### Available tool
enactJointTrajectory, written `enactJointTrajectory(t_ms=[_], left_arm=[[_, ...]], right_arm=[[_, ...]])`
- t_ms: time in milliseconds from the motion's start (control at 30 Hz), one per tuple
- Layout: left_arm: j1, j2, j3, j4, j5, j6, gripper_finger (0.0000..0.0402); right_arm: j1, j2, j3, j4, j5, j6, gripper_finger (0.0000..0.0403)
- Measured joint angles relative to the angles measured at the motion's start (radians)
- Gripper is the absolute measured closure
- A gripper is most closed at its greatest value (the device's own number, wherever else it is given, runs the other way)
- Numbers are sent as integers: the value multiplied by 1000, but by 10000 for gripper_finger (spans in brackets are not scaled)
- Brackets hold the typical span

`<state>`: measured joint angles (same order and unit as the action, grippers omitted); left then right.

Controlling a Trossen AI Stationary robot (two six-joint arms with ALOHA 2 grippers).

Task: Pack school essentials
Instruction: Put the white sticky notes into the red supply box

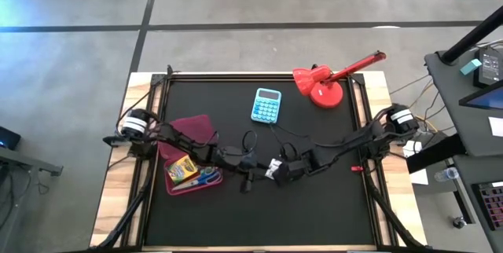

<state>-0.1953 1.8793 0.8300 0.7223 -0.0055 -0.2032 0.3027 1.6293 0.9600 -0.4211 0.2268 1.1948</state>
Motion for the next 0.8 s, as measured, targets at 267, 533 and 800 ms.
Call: enactJointTrajectory(t_ms=[267,533,800], left_arm=[[-9,-6,-2,-14,0,0,247],[-13,0,-2,-83,-7,25,246],[-7,24,-3,-84,-112,107,246]], right_arm=[[0,58,1,50,4,45,290],[-23,80,3,134,54,134,292],[-25,63,25,138,54,103,292]])
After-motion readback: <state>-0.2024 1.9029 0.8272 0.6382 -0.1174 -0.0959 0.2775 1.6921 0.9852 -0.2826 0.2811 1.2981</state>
